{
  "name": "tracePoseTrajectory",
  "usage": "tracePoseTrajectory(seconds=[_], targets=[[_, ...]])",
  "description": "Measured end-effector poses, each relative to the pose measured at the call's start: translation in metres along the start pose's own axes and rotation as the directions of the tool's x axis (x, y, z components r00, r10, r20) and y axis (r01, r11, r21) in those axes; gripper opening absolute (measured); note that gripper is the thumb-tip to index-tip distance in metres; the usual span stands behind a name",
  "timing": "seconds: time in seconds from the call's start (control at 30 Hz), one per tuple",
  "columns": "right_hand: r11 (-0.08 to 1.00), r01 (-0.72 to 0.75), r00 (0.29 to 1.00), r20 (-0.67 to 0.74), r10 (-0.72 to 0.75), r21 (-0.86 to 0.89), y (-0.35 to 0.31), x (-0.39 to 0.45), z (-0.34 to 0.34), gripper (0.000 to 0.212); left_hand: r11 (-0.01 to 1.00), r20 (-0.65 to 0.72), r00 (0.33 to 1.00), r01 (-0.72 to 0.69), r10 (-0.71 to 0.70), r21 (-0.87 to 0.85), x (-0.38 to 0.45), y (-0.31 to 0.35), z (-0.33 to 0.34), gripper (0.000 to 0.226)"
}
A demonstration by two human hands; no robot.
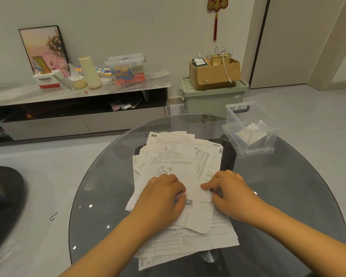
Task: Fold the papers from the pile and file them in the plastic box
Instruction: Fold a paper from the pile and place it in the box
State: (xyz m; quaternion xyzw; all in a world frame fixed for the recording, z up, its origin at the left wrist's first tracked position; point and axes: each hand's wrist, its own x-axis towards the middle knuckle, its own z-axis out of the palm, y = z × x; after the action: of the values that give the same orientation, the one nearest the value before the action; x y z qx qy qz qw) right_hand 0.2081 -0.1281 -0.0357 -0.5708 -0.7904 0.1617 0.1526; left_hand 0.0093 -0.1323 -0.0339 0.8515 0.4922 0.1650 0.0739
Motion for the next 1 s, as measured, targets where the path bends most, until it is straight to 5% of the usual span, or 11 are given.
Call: tracePoseTrajectory(seconds=[0.47,0.63,0.83,1.0], targets=[[0.990,0.125,0.992,-0.007,-0.124,0.072,-0.005,-0.020,-0.011,0.016,0.998,0.201,0.980,0.006,0.008,-0.066,-0.005,0.006,0.005,0.072],[0.979,0.132,0.991,-0.053,-0.125,0.157,-0.005,-0.017,-0.010,0.004,0.992,0.122,0.992,-0.011,0.026,-0.127,-0.005,0.011,0.005,0.038],[0.958,0.084,0.996,-0.039,-0.077,0.273,-0.007,-0.015,-0.010,0.006,0.965,0.106,0.993,0.071,-0.045,-0.252,-0.003,0.013,0.003,0.030],[0.963,0.062,0.998,0.004,-0.065,0.262,-0.002,-0.008,0.001,0.026,0.952,0.055,0.992,0.121,-0.110,-0.283,0.000,0.013,0.000,0.009]])
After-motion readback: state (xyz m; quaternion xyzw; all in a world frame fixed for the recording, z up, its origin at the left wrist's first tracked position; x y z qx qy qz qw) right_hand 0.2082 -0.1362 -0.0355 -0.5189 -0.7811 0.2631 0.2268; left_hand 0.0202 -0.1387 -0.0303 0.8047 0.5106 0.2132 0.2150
